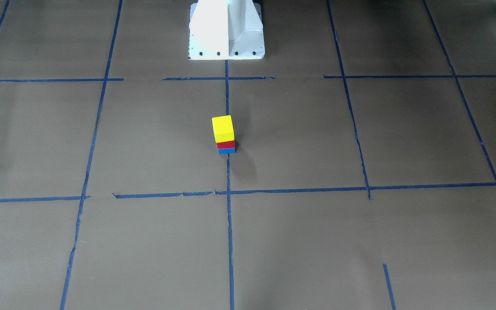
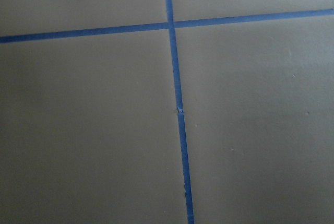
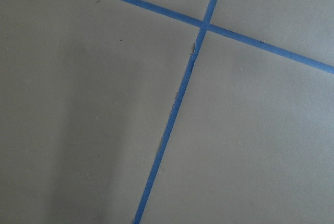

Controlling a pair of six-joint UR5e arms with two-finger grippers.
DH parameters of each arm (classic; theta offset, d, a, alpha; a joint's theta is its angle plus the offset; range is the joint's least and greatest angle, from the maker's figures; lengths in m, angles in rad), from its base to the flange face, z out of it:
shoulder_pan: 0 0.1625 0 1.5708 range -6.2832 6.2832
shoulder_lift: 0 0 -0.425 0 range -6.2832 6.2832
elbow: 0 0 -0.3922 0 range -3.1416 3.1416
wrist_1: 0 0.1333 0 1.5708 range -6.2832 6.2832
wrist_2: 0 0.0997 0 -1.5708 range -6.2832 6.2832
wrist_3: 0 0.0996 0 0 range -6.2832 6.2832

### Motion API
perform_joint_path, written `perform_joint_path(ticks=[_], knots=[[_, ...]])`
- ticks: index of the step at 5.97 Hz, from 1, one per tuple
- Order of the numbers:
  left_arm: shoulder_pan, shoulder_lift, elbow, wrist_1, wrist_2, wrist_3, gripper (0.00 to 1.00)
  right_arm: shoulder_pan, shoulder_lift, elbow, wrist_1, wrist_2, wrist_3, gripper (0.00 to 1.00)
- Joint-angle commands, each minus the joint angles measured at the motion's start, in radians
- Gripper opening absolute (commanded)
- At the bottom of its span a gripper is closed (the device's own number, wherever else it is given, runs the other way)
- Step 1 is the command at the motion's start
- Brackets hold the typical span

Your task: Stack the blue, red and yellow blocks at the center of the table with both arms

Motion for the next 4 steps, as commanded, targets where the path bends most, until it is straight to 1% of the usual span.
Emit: perform_joint_path(ticks=[1,3,4], knots=[[0.006,0.006,0.001,0.0,0.002,-0.004,1.0,-0.01,-0.027,0.008,0.019,-0.006,0.004,1.0],[0.004,0.015,-0.002,-0.002,0.003,0.0,1.0,-0.01,-0.025,0.015,0.017,-0.006,0.005,1.0],[0.006,0.018,0.002,-0.008,0.002,0.0,1.0,-0.01,-0.028,0.047,0.01,-0.003,0.008,1.0]])
